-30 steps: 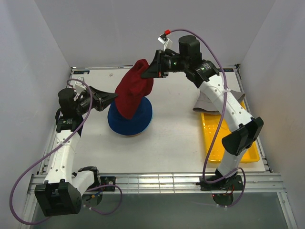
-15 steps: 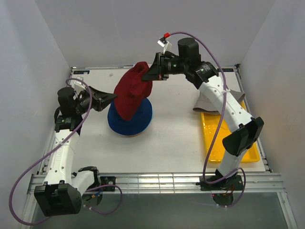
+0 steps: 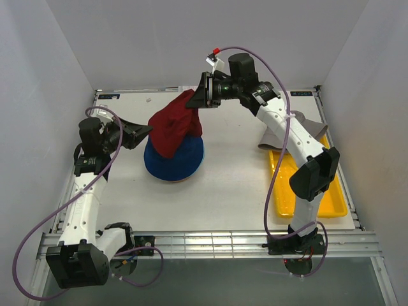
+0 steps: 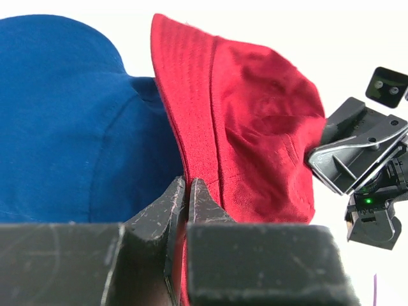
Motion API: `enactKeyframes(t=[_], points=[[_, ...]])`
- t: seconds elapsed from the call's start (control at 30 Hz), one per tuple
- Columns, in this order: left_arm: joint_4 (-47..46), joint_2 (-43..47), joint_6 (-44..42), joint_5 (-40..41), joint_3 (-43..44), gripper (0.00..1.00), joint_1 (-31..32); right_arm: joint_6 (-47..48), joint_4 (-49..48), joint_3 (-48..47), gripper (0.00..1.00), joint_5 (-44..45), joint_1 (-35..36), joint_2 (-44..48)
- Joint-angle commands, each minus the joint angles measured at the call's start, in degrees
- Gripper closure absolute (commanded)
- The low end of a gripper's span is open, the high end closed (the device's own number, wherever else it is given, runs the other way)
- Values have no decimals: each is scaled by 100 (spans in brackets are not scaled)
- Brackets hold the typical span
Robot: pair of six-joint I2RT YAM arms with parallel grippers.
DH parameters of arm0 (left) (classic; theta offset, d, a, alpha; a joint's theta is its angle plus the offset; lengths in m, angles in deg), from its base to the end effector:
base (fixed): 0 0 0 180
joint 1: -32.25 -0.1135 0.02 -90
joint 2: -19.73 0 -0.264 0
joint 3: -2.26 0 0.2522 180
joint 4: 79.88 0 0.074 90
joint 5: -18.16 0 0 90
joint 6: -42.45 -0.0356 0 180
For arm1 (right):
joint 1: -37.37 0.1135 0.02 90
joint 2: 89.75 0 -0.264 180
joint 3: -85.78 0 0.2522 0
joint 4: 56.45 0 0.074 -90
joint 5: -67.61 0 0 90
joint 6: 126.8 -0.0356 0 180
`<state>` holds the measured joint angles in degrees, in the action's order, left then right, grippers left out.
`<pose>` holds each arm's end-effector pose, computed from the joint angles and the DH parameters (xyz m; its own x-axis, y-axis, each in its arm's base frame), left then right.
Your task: Stack the hats
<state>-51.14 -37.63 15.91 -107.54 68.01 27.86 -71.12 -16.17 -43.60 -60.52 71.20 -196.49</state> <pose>0.2245 -0.0036 0.3368 -0.5873 -0.7737 -0.2374 -0.0942 0.3567 -0.9295 0.3416 0.2554 0.4325 -0.7304 0.0444 -0.6816 -0.6235 0.3642 0.6918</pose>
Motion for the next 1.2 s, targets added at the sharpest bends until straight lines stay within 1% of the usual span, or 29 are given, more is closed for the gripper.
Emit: enactKeyframes(t=[0.0, 0.1, 0.17, 0.2, 0.27, 0.3, 0.4, 0.53, 0.7, 0.8, 0.97, 1.0, 1.07, 1.1, 1.13, 1.17], points=[[92, 41, -238, 327, 127, 100, -45, 58, -209, -190, 66, 104, 19, -58], [172, 198, -299, 485, 40, 100, -71, 101, -209, -137, 59, 156, 19, -75], [181, 295, -290, 599, -57, 100, -89, 145, -165, -137, 57, 244, 19, -58], [172, 348, -299, 634, -74, 100, -98, 154, -139, -137, 55, 271, 28, -49], [233, 366, -308, 696, -92, 100, -107, 172, -130, -146, 52, 315, 19, -14], [259, 358, -317, 722, -101, 100, -124, 189, -60, -163, 48, 367, 19, -14], [251, 349, -308, 723, -136, 100, -151, 277, 159, -295, 43, 578, 10, 21], [268, 366, -326, 740, -145, 100, -168, 251, 213, -120, 36, 719, -69, 267], [365, 428, -387, 802, -171, 100, -230, 181, 169, 504, 24, 912, -209, 758], [365, 445, -387, 784, -206, 100, -256, 23, -94, 1127, 21, 965, -288, 1171], [383, 507, -431, 793, -268, 100, -300, -381, -674, 2102, 19, 851, -341, 1734], [356, 516, -440, 776, -285, 100, -300, -608, -1032, 2539, 19, 790, -350, 1831], [339, 533, -449, 758, -347, 100, -309, -881, -1437, 2990, 20, 641, -350, 2060], [313, 559, -449, 749, -356, 100, -309, -1118, -1796, 3175, 20, 588, -333, 2121], [304, 551, -440, 740, -382, 100, -309, -1216, -1939, 3481, 20, 535, -333, 2131], [295, 551, -449, 723, -408, 100, -309, -1286, -2036, 3597, 21, 509, -324, 2131]])
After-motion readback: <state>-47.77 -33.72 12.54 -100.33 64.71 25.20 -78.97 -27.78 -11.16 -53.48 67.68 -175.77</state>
